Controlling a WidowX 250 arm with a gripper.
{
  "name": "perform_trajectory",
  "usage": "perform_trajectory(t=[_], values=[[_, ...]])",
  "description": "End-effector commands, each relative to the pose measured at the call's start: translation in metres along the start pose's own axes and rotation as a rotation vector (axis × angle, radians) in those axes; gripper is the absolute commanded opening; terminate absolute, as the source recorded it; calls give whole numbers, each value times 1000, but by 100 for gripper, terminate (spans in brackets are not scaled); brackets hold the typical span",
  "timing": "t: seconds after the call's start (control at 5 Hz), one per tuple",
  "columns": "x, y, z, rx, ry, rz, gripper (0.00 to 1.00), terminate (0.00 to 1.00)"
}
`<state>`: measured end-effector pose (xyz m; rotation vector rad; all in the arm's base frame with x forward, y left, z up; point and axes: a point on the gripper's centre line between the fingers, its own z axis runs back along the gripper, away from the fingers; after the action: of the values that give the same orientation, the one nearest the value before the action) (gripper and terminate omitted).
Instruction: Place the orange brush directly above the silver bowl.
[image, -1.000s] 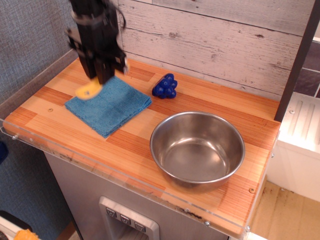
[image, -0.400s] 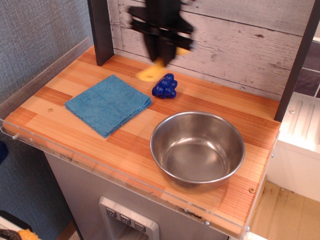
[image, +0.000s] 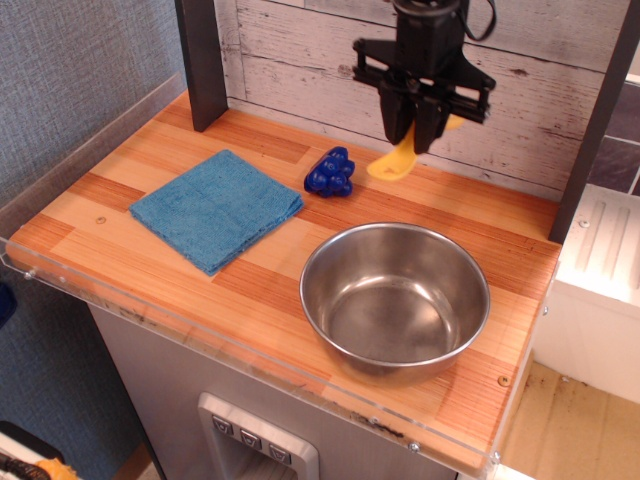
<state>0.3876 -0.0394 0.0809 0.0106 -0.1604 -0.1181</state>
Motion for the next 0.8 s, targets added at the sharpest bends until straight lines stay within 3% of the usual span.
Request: perform_trajectory(t=[0.0, 0.2, 0.4, 0.6], values=[[0, -4, -5, -15, 0, 89, 0, 0], [-2, -1, -16, -32, 32, 117, 100, 0], [-2, -1, -18, -37, 31, 115, 100, 0], [-4, 2, 7, -7, -20, 67, 100, 0]])
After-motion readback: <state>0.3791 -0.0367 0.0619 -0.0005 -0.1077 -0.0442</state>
